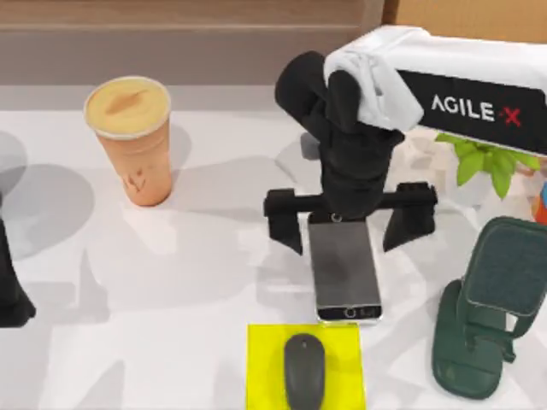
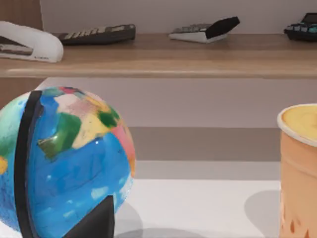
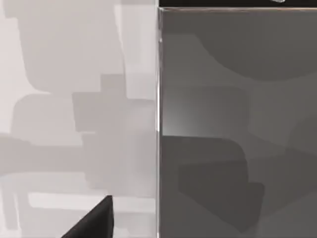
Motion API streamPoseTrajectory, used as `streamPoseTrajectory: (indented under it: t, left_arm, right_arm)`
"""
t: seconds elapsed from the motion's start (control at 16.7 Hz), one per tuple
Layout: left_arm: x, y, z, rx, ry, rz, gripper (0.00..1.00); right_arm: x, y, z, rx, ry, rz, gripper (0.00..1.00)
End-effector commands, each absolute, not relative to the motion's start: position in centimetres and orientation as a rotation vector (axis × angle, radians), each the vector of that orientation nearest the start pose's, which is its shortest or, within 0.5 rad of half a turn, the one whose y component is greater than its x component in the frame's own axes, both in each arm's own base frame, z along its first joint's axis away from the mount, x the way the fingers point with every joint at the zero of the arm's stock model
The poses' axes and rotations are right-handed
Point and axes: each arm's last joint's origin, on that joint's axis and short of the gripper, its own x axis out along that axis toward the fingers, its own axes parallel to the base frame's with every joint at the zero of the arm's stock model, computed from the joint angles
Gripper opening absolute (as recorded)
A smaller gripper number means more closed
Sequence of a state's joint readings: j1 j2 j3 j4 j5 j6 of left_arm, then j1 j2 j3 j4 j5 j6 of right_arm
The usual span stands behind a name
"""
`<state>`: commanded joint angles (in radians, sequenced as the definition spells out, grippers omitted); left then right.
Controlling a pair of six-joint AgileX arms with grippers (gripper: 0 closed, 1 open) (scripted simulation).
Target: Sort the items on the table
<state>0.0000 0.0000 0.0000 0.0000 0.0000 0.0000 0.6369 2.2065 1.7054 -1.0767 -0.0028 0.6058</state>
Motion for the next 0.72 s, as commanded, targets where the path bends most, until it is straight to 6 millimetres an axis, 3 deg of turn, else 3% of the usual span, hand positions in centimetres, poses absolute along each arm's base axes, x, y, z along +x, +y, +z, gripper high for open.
streamPoseTrajectory:
  t: [0.24,0.48,0.72]
  left_arm:
    - [10.6,-0.1,16.0,0.000,0.000,0.000,1.00]
    - [10.6,-0.1,16.0,0.000,0.000,0.000,1.00]
    - [10.6,-0.1,16.0,0.000,0.000,0.000,1.00]
  right_arm:
    - [33.8,25.6,11.2,-0.031,1.580,0.032,1.00]
    - [33.8,25.6,11.0,-0.032,1.581,0.032,1.00]
    - [33.8,25.6,11.0,-0.032,1.581,0.032,0.70]
